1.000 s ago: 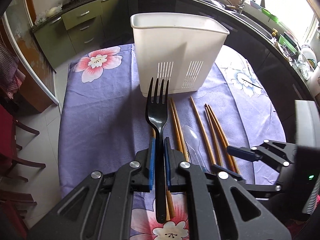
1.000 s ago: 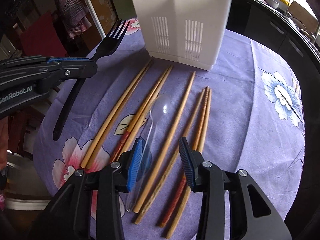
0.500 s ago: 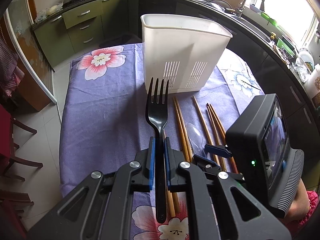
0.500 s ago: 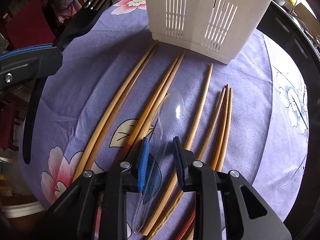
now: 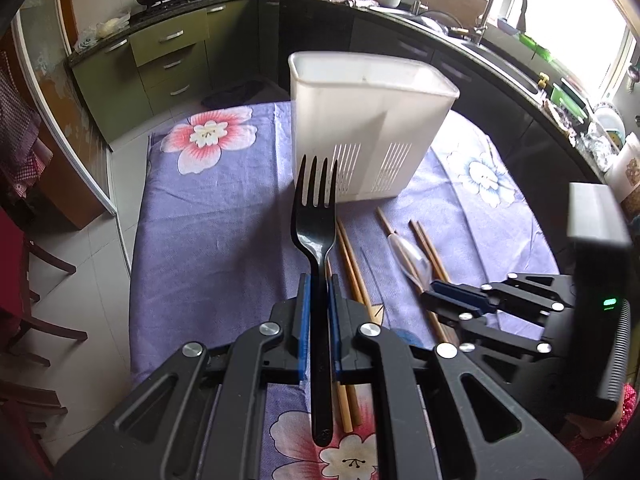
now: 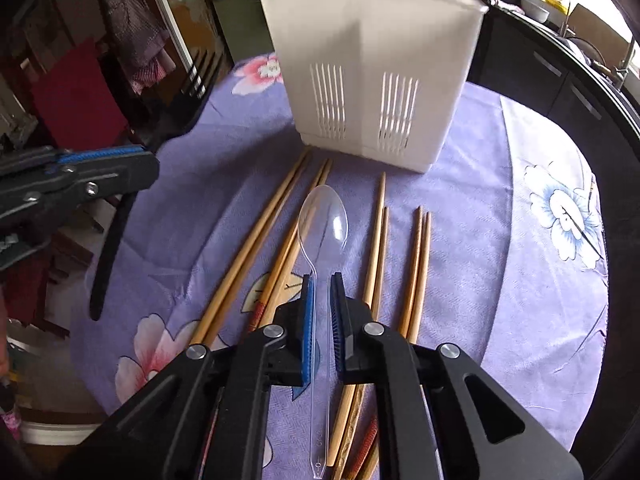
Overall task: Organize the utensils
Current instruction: 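Carry fork and spoon over the white caddy and release both into it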
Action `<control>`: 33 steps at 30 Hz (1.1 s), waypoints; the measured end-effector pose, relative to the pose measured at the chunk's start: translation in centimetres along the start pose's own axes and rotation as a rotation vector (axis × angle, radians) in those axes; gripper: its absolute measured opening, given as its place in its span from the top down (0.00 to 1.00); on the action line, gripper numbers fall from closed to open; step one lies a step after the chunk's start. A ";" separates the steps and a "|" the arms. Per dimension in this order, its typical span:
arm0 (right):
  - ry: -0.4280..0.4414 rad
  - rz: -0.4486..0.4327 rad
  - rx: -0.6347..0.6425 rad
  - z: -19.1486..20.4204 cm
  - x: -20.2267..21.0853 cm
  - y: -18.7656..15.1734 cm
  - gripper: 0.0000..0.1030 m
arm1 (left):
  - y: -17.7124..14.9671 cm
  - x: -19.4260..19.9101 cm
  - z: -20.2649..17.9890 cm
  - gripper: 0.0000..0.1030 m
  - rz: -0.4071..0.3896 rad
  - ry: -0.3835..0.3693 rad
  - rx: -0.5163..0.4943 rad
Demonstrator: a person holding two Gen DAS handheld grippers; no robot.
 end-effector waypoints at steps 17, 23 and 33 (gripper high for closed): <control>-0.028 -0.581 0.037 0.0 13.7 14.0 0.91 | 13.0 5.9 -0.4 0.92 -0.379 -0.077 0.095; -0.094 -0.696 0.036 -1.5 12.7 19.4 0.91 | 16.5 4.5 -0.7 0.92 -0.517 -0.065 0.098; -0.183 -0.752 0.058 -4.5 7.4 24.4 0.91 | 19.2 -0.5 -1.0 0.91 -0.582 -0.011 0.096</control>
Point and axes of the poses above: each gripper's, at about its wrist camera, not at the fingertips, and x roughly against the way its jaws point, z to its left, y to its top, the point moved 3 cm from there along -x, roughly the way its jaws point, and after that the axes turned 6 degrees about y, right-handed, at the moved point
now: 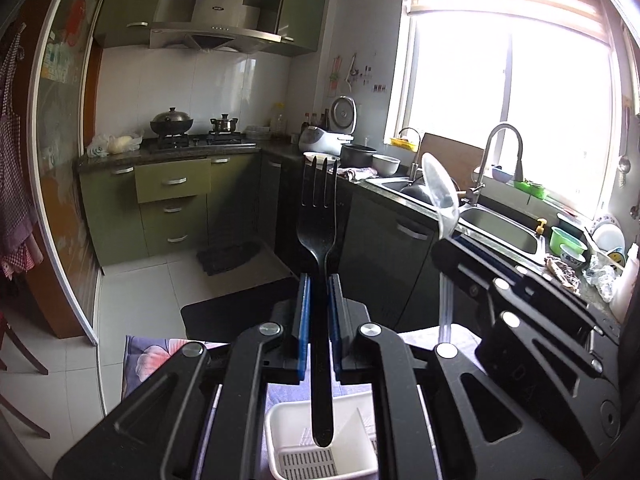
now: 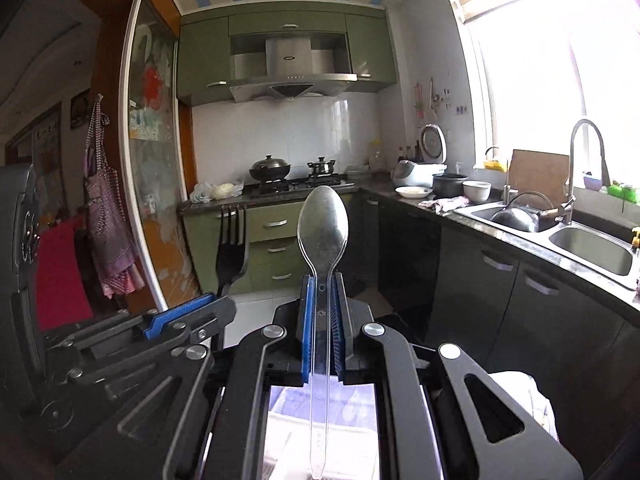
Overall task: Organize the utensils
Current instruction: 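Carry fork and spoon over the white caddy and release both into it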
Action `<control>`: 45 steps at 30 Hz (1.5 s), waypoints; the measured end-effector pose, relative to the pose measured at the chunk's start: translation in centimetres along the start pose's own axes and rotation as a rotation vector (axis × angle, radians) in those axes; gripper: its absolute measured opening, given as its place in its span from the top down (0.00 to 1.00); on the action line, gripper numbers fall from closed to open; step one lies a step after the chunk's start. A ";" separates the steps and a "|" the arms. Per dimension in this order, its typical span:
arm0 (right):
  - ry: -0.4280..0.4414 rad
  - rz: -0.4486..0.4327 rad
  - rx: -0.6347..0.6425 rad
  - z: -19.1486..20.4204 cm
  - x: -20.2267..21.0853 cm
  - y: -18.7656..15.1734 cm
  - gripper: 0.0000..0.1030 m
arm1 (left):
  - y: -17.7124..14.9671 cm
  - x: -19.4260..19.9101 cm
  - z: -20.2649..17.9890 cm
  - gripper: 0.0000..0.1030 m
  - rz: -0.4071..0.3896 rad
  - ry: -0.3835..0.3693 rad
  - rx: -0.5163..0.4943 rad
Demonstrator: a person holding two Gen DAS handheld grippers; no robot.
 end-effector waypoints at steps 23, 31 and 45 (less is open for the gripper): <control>0.046 0.064 -0.054 -1.4 4.6 -7.7 0.91 | -5.4 2.1 0.1 0.91 0.064 -0.011 -0.064; 0.065 0.122 -0.034 -0.7 5.8 -9.4 0.91 | -6.8 2.8 -0.4 0.91 0.075 -0.011 -0.093; 0.082 0.173 -0.016 0.5 7.0 -11.2 0.74 | -7.5 4.3 0.0 0.92 0.081 -0.020 -0.085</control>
Point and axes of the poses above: each gripper's, at about its wrist camera, not at the fingertips, and x roughly against the way its jaws point, z to its left, y to its top, the point moved 3 cm from there along -x, roughly the way its jaws point, and after that the axes turned 6 degrees about y, right-handed, at the moved point
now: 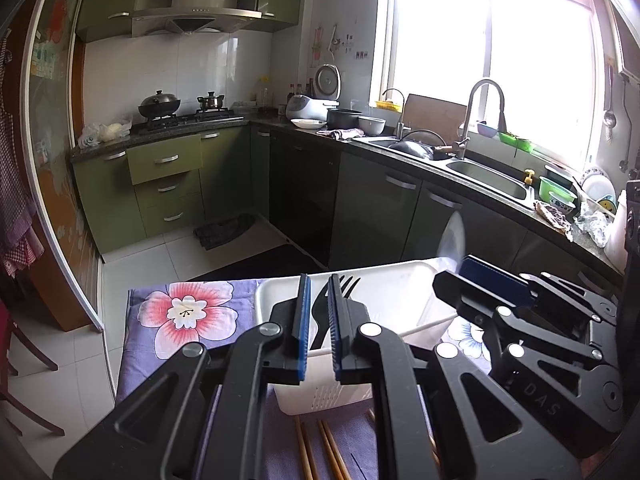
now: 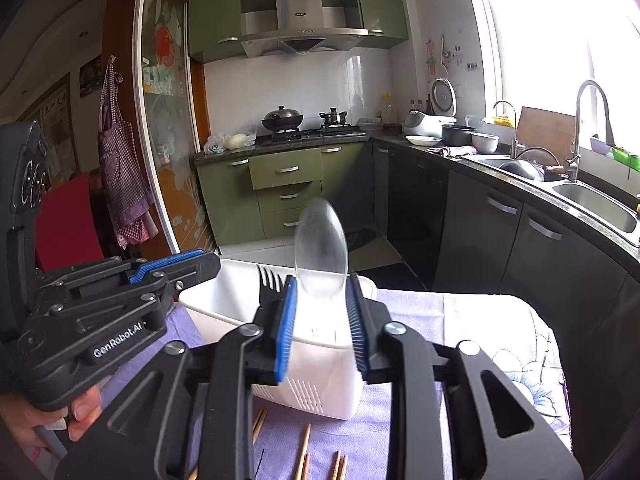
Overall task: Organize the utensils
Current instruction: 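Carry fork and spoon over the white caddy and release both into it, then lower both grippers to the wooden chopsticks and close on one each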
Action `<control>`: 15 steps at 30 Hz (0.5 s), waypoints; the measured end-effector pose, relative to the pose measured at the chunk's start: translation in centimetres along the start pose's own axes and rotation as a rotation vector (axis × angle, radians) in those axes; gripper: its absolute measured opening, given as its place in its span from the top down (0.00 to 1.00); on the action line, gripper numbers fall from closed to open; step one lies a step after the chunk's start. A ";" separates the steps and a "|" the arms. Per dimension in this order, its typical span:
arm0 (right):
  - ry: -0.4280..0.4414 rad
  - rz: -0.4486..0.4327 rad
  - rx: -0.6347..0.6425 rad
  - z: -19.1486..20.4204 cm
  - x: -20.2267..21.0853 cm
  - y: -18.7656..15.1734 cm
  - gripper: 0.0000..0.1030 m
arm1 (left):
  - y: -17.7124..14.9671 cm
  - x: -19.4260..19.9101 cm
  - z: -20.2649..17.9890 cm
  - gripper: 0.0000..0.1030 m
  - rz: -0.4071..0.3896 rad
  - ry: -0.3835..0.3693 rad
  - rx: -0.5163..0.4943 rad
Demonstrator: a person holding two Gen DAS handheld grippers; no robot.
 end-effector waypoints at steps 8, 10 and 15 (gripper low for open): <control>-0.034 0.032 0.013 0.3 4.2 -0.5 0.71 | -2.1 2.4 1.3 0.68 0.128 -0.016 0.029; -0.041 0.100 0.009 -0.1 4.7 -1.7 0.65 | -4.0 2.0 1.7 0.65 0.240 -0.025 0.041; -0.077 0.277 -0.018 -2.0 4.6 -6.0 0.65 | -9.2 -0.1 1.8 0.66 0.488 -0.022 0.027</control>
Point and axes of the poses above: each gripper's, at about its wrist camera, not at the fingertips, and x roughly against the way its jaws point, z to its left, y to its top, the point moved 3 cm from there along -x, roughly the way its jaws point, and after that the axes turned 6 degrees about y, right-handed, at the moved point
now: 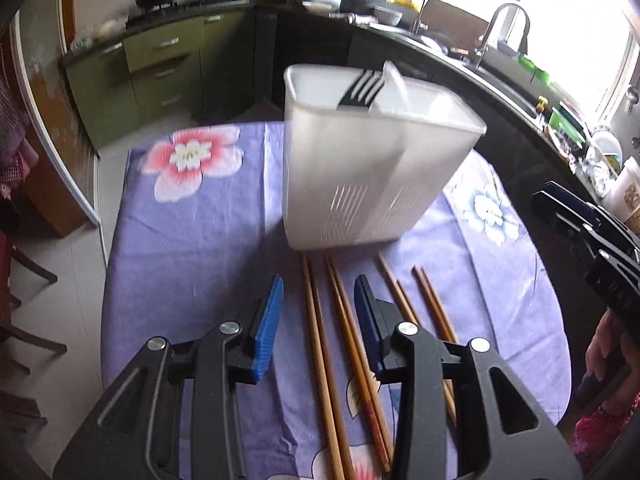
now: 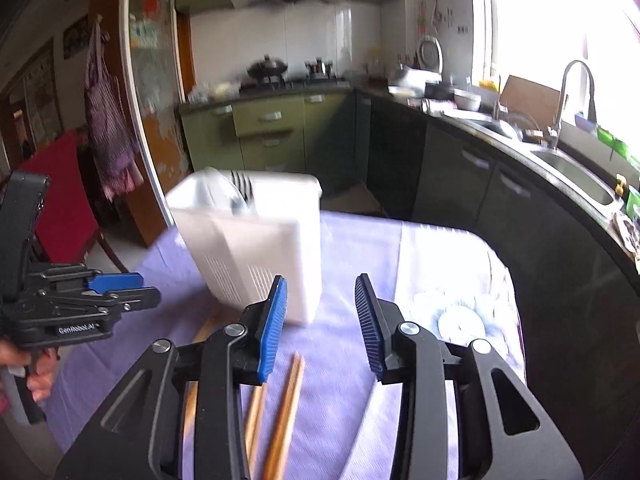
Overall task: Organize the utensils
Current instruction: 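Lower both grippers to the wooden chopsticks and close on one each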
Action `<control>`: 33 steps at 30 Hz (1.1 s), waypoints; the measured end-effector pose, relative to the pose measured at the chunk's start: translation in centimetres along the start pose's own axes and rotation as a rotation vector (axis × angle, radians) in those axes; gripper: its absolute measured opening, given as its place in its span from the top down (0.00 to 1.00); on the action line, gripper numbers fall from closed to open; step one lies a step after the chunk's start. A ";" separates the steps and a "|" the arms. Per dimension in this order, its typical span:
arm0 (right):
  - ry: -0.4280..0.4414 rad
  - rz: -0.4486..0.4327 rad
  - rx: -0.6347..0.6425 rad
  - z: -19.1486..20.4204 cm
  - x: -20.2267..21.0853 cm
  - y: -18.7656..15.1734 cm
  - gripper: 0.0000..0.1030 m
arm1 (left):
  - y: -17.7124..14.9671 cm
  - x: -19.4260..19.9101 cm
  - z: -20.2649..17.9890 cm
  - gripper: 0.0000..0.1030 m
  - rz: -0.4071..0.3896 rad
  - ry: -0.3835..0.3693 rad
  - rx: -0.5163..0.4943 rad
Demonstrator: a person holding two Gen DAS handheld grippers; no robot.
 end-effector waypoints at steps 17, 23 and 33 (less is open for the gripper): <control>0.056 0.184 -0.044 -1.7 -4.5 -5.4 0.63 | -2.0 -6.7 -0.5 0.83 0.208 0.084 -0.029; 0.052 0.192 -0.047 -1.9 -4.6 -5.3 0.63 | -2.2 -7.7 -0.7 0.84 0.240 0.110 -0.052; 0.090 0.343 0.009 0.2 -7.9 -6.5 0.64 | -3.1 -7.5 -1.4 0.92 0.244 0.149 -0.137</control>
Point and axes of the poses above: each gripper's, at about its wrist camera, not at the fingertips, and x roughly against the way its jaws point, z to its left, y to its top, the point moved 3 cm from there along -x, roughly the way its jaws point, and after that the axes turned 6 degrees about y, right-handed, at the moved point
